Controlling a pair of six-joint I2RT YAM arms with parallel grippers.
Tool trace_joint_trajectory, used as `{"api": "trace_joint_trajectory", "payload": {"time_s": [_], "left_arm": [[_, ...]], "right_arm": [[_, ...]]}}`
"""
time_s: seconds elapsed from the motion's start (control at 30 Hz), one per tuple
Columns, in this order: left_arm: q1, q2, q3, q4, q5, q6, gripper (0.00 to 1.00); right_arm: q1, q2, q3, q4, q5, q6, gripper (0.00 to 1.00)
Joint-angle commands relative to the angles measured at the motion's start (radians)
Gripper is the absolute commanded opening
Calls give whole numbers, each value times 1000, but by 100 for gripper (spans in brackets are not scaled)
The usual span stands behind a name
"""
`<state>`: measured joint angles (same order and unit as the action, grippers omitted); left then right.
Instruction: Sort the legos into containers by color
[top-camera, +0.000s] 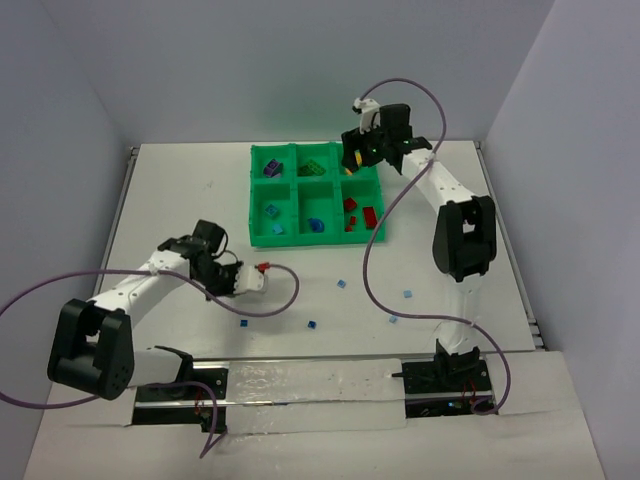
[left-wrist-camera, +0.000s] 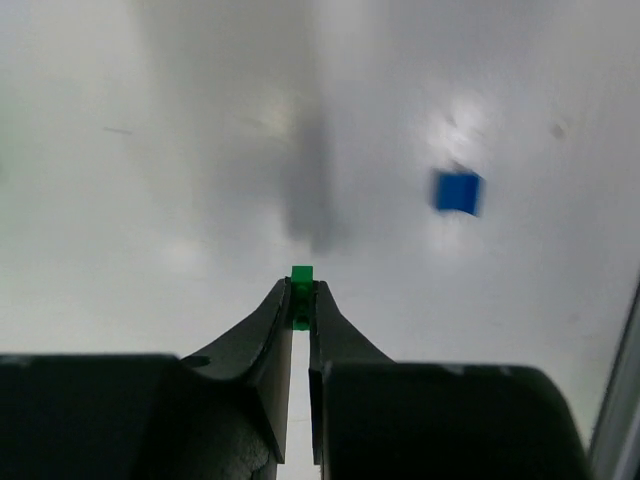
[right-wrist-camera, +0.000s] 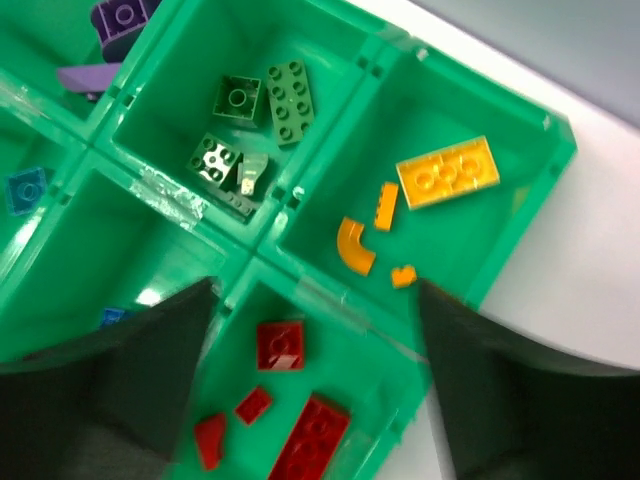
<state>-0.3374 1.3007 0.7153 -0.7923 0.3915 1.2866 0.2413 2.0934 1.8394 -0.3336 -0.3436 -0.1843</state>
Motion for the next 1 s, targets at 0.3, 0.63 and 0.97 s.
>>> {"api": "trace_joint_trajectory", "payload": {"time_s": [0.3, 0.63, 0.97], "left_arm": [[-19, 509, 1006, 462, 210, -968, 0], [-58, 1047, 1590, 559, 94, -1196, 0], [-83, 1125, 1497, 673, 34, -1146, 6]], "right_arm": [[-179, -332, -220, -85, -111, -36, 100], [-220, -430, -345, -240, -124, -231, 100], [-223, -439, -360, -327, -129, -272, 100]]}}
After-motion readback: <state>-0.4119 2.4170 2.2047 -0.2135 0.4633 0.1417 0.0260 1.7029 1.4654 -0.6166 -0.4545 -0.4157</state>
